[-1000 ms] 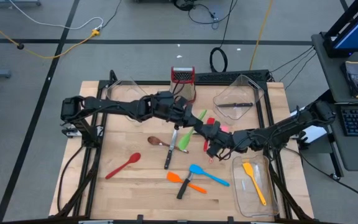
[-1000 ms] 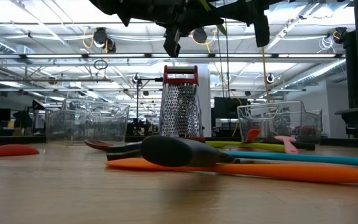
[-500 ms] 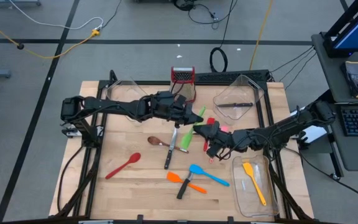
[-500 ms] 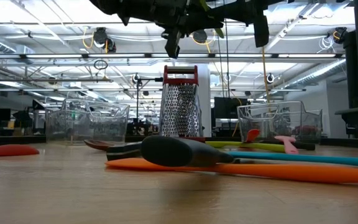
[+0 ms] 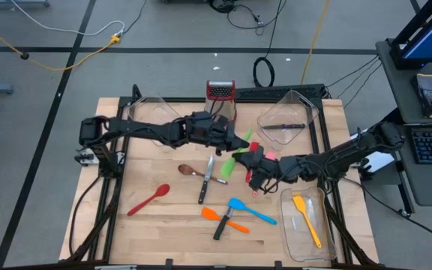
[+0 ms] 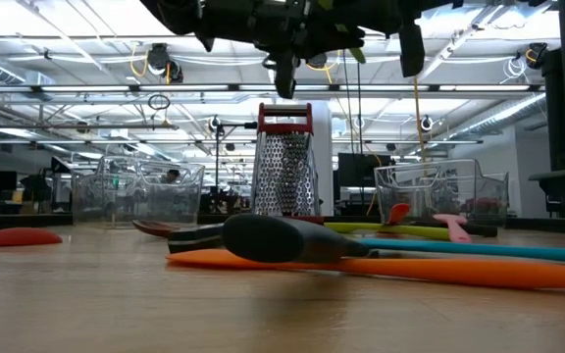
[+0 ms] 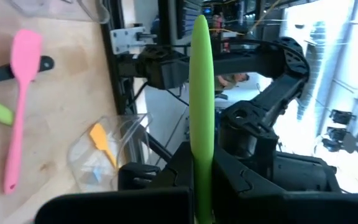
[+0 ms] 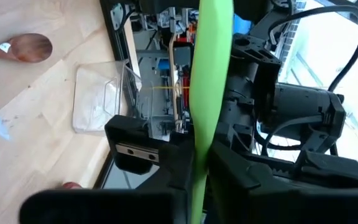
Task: Pick & Place Kitchen Items
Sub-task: Put the green spatula into the bottom transparent bin
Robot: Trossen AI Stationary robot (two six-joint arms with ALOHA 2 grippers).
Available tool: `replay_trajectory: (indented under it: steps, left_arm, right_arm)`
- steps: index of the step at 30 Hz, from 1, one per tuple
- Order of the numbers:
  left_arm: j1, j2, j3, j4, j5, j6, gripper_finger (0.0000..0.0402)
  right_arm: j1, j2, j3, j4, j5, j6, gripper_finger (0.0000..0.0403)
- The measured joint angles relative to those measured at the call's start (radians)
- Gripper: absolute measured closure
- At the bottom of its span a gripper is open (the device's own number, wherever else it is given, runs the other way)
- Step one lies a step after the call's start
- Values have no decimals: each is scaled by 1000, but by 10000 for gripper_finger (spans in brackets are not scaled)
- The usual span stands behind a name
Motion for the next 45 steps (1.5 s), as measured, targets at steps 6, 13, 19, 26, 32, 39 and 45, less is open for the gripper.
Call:
replay_trajectory:
  steps: [6,13,19,26,32,39,45]
  left_arm:
    - [1,12,0,20,-4,-5,391]
    - [19,13,0,35,-2,33,367]
    - [40,12,0,34,7,89,308]
    - [76,12,0,43,1,173,247]
    - [125,12,0,97,0,235,197]
    - [209,12,-1,199,-2,324,162]
    - [266,12,-1,240,-2,440,158]
  right_arm:
    - [0,0,0,-16,50,58,381]
    - [1,0,1,-13,89,72,386]
    - [13,0,1,-16,187,82,387]
    - [30,0,1,-19,236,125,388]
    - [48,0,1,-14,301,155,389]
    - [49,-10,1,-5,400,216,389]
    - [50,-58,1,-3,498,374,389]
